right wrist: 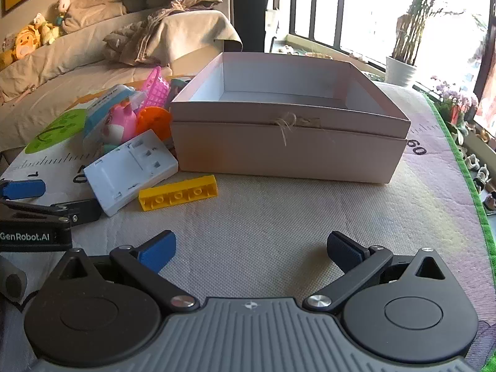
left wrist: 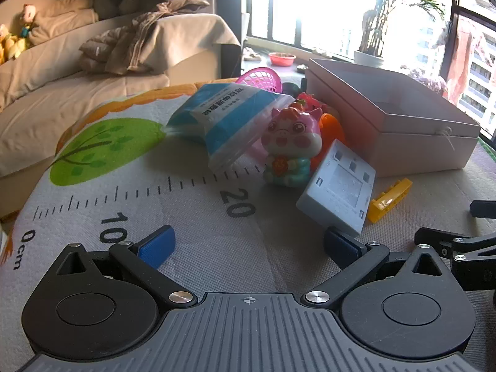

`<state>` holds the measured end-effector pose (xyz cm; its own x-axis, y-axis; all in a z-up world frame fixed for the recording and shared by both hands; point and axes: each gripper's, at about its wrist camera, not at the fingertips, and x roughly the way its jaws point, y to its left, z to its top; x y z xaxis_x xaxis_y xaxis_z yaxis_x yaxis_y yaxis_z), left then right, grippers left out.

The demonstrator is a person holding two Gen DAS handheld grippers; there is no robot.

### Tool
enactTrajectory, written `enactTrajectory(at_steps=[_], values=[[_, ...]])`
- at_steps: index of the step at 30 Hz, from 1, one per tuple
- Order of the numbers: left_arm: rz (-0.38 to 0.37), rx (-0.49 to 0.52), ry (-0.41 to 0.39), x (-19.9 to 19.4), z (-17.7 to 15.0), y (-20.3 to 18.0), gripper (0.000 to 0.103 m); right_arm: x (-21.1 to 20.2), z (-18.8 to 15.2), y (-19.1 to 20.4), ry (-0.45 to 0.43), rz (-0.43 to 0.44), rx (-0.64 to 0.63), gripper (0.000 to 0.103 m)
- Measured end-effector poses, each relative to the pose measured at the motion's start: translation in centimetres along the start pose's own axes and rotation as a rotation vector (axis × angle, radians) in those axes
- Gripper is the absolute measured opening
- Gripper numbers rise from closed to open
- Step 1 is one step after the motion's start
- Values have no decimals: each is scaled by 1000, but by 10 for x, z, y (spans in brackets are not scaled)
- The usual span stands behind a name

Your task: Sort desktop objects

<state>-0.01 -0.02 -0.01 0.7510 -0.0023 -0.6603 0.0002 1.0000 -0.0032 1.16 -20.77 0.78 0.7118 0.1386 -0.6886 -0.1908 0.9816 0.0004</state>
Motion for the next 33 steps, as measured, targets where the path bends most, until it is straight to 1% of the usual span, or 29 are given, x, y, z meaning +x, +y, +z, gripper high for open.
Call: enactTrajectory(at_steps=[8,18,24,33], values=[[0,-1,1,0,0,0,103,-3,-3,0,5,-9,10,103],[-7,7,16,0,2,0,103,-12,-11,-3,5,23,-15,103],[-3,7,12,2,2,0,103,-14,-13,-4,-9,17,-18,103],[8,8,16,-1,1,0,103,-16,-13,-3,-3,23,-17,103]])
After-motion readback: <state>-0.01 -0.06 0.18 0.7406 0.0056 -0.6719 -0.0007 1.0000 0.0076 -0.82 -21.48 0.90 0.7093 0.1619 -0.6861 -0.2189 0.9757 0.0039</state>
